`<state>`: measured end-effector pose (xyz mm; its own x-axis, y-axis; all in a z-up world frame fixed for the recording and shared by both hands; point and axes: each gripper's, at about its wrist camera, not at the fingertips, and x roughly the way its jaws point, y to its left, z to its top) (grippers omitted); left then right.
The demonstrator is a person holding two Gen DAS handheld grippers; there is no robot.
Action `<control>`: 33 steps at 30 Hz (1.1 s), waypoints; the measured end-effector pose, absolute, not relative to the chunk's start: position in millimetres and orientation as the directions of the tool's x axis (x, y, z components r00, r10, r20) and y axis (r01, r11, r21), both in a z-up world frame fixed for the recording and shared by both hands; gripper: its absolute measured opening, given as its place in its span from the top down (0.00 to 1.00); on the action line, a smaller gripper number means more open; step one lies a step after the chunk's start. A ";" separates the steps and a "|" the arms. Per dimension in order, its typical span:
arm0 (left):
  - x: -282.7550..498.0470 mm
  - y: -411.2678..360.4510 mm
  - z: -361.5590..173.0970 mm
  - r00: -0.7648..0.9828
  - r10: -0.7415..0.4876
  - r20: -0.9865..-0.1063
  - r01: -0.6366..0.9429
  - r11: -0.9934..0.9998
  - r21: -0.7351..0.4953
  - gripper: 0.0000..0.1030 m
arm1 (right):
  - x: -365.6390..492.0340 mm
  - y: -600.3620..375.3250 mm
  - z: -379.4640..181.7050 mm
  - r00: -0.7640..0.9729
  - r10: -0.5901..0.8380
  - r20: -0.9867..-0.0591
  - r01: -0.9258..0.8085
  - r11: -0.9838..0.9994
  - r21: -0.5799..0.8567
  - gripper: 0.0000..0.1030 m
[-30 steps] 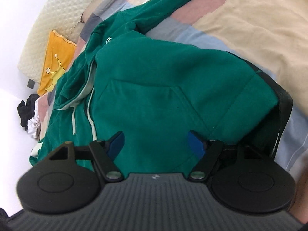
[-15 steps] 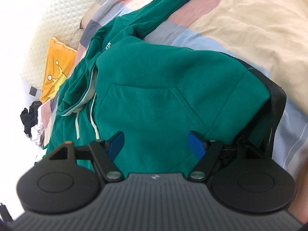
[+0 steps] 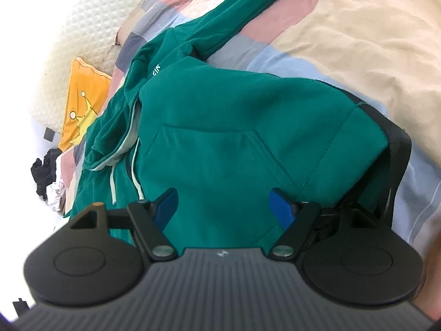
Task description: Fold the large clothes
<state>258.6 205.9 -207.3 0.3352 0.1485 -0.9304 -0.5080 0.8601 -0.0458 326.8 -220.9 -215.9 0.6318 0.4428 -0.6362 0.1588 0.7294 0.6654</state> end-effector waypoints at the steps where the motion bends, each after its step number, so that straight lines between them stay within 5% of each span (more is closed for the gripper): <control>1: 258.8 204.4 -209.3 0.331 0.150 -0.931 -0.514 0.857 -0.045 0.23 | 326.9 -220.7 -215.9 0.631 0.443 -0.637 0.159 0.730 0.665 0.27; 7: 258.2 199.5 -213.5 0.320 0.141 -0.937 -0.519 0.853 -0.049 0.32 | 325.5 -221.5 -215.5 0.634 0.442 -0.634 0.162 0.726 0.668 0.27; 8: 257.7 197.4 -213.2 0.317 0.135 -0.939 -0.511 0.858 -0.050 0.40 | 325.2 -221.6 -215.3 0.635 0.443 -0.633 0.161 0.726 0.669 0.27; 10: 257.0 193.0 -209.0 0.319 0.135 -0.938 -0.483 0.875 -0.038 0.71 | 324.8 -221.8 -215.1 0.637 0.445 -0.630 0.160 0.723 0.672 0.27; 12: 253.4 193.2 -203.2 0.336 0.109 -0.935 -0.472 0.879 -0.067 0.86 | 325.0 -222.1 -214.9 0.636 0.447 -0.629 0.158 0.723 0.673 0.27; 20: 231.2 211.2 -157.8 0.436 0.007 -0.900 -0.493 0.839 -0.232 0.92 | 321.1 -214.8 -202.0 0.664 0.434 -0.609 0.088 0.763 0.640 0.25; 33: 233.5 205.0 -175.0 0.322 0.103 -0.941 -0.514 0.854 -0.082 0.87 | 324.5 -209.9 -195.7 0.676 0.411 -0.612 0.045 0.806 0.591 0.25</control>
